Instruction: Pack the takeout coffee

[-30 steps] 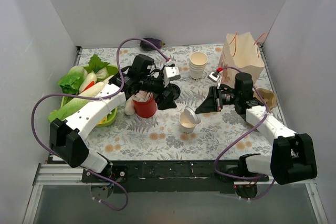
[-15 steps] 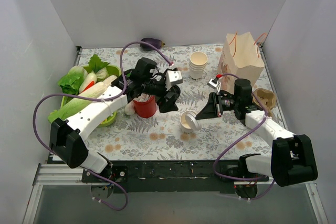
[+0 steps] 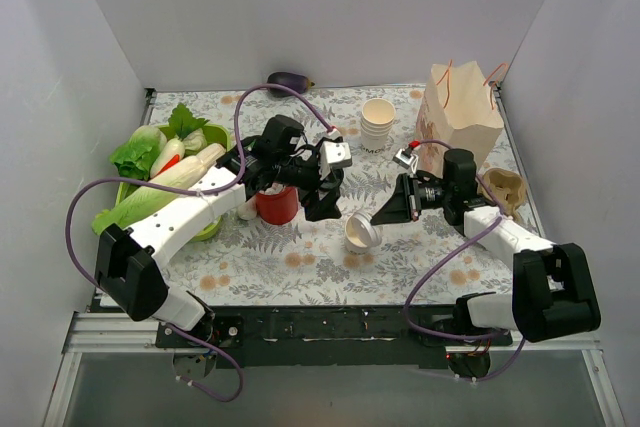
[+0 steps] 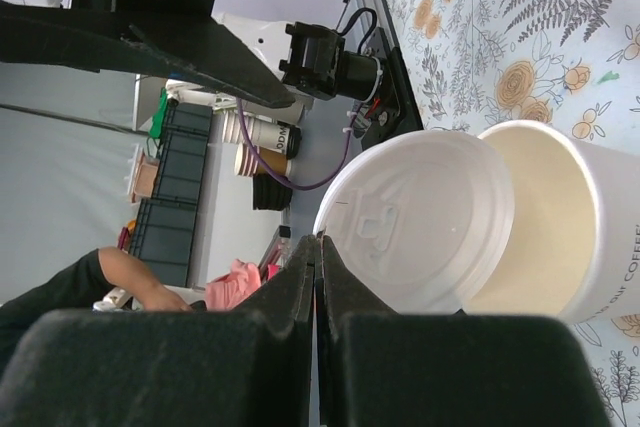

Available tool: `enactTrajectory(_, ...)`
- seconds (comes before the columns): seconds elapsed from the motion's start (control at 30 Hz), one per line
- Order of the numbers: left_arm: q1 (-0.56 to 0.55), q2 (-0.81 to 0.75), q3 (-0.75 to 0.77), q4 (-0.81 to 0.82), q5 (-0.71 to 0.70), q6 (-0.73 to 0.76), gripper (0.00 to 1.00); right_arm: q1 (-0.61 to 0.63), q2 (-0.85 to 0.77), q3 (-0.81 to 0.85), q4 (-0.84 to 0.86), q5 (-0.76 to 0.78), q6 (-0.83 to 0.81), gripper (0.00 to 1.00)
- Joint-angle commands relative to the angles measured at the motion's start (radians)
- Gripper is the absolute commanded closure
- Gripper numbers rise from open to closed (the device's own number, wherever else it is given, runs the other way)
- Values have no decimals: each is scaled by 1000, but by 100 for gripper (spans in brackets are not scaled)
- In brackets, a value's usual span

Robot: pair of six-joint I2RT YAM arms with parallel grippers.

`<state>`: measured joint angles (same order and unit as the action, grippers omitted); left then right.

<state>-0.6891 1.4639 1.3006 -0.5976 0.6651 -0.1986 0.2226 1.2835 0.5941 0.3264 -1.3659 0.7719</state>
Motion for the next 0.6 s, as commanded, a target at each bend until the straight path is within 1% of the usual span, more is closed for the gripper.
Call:
enactTrajectory(0.0,-4,-20,3,27,14,1,3,-5,23,49,59,7,18,99)
enactTrajectory(0.57,-12,67,20,114,33,-58,4,-32,60,55,42,27,20,99)
